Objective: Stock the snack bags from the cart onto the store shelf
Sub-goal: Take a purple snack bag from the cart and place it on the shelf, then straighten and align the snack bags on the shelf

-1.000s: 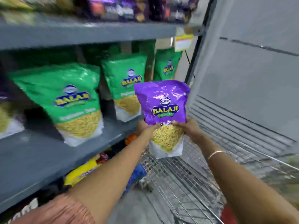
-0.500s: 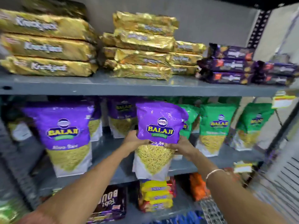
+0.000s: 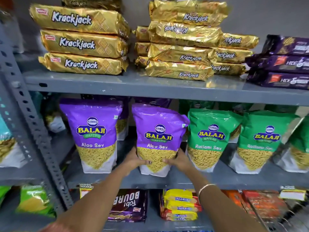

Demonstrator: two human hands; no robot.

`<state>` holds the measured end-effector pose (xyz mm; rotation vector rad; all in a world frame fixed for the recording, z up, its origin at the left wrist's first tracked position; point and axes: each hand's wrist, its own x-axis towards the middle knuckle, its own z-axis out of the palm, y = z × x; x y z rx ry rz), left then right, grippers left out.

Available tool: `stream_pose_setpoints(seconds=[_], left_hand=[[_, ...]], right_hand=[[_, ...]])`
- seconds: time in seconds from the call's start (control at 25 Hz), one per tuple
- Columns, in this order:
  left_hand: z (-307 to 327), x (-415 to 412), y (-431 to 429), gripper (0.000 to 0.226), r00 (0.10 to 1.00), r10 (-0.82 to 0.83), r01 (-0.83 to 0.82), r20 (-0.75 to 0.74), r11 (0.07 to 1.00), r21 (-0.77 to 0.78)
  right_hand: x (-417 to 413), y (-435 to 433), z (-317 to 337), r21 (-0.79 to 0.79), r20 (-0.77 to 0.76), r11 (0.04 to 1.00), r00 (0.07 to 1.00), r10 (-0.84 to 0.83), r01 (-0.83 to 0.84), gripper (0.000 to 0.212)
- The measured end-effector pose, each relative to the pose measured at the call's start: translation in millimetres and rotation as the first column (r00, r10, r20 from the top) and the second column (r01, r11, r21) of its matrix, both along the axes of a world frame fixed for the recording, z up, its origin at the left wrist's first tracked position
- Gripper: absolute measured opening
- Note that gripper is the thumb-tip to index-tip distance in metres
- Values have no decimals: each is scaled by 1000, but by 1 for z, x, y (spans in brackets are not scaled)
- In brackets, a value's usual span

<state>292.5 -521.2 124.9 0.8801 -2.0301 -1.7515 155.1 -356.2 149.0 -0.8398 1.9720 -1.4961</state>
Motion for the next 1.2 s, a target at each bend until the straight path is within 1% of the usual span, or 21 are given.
stream_pose_setpoints(seconds=[0.08,0.12,0.16,0.24,0.36,0.48,0.56,0.6,0.64,0.68,0.72,0.76,0.8,0.84,0.88,0.92,1.0,1.08,1.12,1.16,1.2], left_hand=[[-19,7,5,99,992,0,9,122,997,-77],[-25,7,5,91,988,25,-5,154,991,-132],[-26,5,6,84,981,71,-36,179,980,-193],[-24,-1,7,75,975,140,-94,173,963,-251],[-23,-3,6,76,968,196,-149,159,952,-266],[-21,-2,4,75,966,177,-121,186,952,-280],[-18,0,8,88,975,138,-88,176,961,-261],[-16,3,14,95,971,166,-106,173,944,-311],[-13,9,21,96,953,260,-173,154,888,-425],[-12,14,30,91,927,362,-245,94,777,-581],[-15,18,39,82,913,408,-280,0,625,-728],[-17,21,48,74,919,386,-275,-84,472,-838],[-17,20,60,68,942,310,-242,-126,370,-897],[-22,14,70,61,968,217,-187,-124,300,-935],[-24,2,84,56,988,132,-111,-78,266,-957],[-25,-9,97,52,998,66,-21,-1,295,-955],[-20,-45,131,50,994,-49,108,96,458,-882],[-11,-77,153,67,986,-79,157,146,741,-654],[-10,-92,159,79,987,-73,137,140,840,-526],[-10,-108,161,87,991,-52,100,123,900,-425],[-9,-118,158,92,993,-28,67,116,938,-339]], right_hand=[[5,6,-19,104,-25,994,1000,-14,16,81],[4,4,-31,110,-30,994,999,-9,13,88],[-2,1,-46,109,-30,994,1000,-3,6,88],[-2,-6,-46,117,-12,993,999,-29,31,76],[-4,-15,-44,129,31,991,999,-36,32,64],[-5,-17,-42,123,52,992,998,-17,11,59],[-1,-14,-38,127,44,992,999,-17,11,55],[1,-11,-37,126,36,992,999,-26,21,55],[3,-9,-36,131,24,991,999,-30,27,56],[3,-4,-37,148,6,988,999,-37,36,57],[3,4,-35,190,-23,980,999,-49,52,55],[3,13,-33,239,-56,969,997,-50,62,50],[-1,26,-31,293,-85,953,995,-47,71,41],[-6,39,-31,342,-110,935,992,-54,89,28],[-13,55,-28,395,-134,911,989,-67,116,15],[-19,68,-26,447,-174,882,982,-79,150,14],[-42,100,-21,536,-274,805,954,-121,255,33],[-64,129,-16,559,-333,757,928,-168,338,37],[-74,140,-14,538,-341,767,922,-183,351,28],[-86,148,-14,487,-326,804,925,-195,341,21],[-97,151,-19,429,-304,847,933,-192,314,35]])
